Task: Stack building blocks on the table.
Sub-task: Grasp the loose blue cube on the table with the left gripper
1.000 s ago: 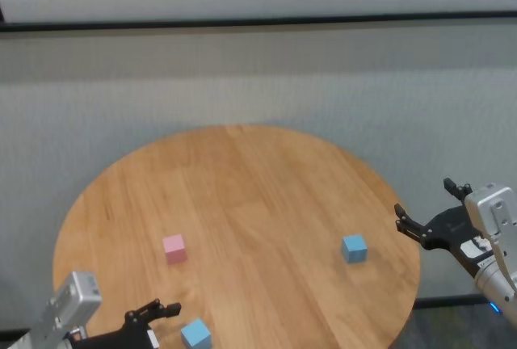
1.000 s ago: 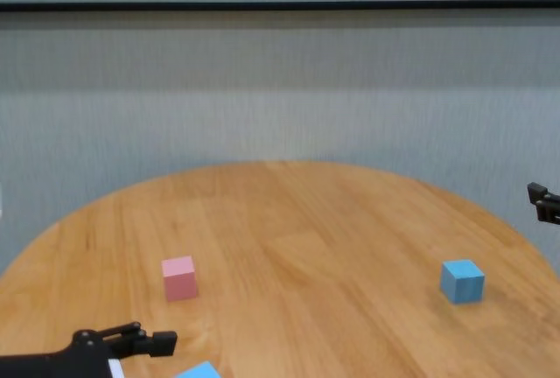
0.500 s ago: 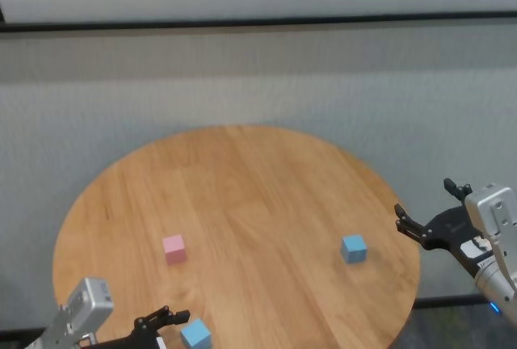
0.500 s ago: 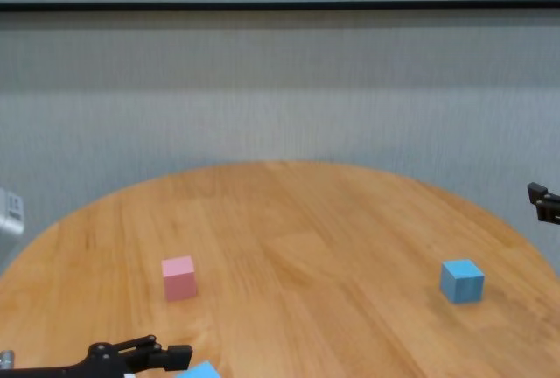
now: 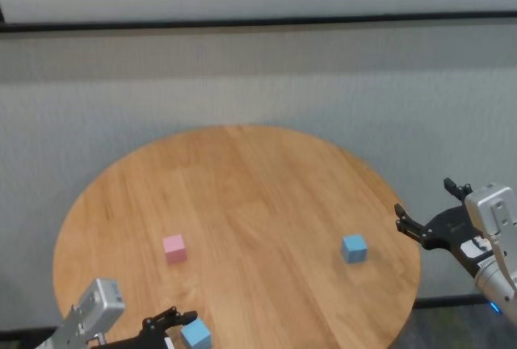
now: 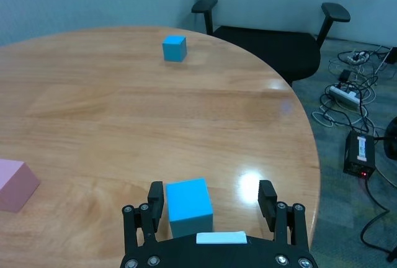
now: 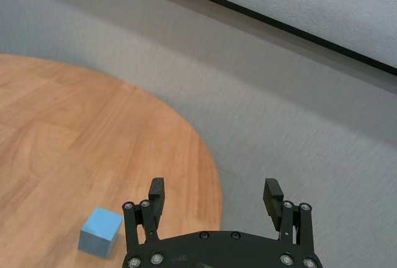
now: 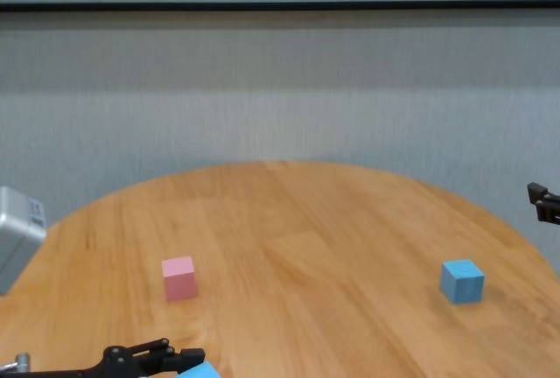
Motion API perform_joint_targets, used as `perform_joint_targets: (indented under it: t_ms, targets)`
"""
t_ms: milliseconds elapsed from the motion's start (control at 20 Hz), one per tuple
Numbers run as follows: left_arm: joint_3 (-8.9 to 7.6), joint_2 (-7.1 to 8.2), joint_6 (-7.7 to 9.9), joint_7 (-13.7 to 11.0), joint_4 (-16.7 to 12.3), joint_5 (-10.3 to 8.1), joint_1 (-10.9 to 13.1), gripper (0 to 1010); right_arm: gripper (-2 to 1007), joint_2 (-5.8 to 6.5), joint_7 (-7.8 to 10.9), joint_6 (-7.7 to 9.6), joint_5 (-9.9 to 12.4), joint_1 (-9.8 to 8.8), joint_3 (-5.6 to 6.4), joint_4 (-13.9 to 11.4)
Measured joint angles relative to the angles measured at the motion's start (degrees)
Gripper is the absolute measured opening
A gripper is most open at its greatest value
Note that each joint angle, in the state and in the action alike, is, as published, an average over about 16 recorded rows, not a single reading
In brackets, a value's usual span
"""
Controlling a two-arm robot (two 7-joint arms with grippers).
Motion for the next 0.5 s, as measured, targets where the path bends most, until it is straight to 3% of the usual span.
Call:
perform_joint_targets:
  t_ms: [500]
  targets:
    - [0.58, -1.00, 0.25, 0.73, 1.30, 1.11, -0.92, 1000, 1005, 0.00, 0.00, 0.00, 0.00, 0.00, 0.00, 0.00]
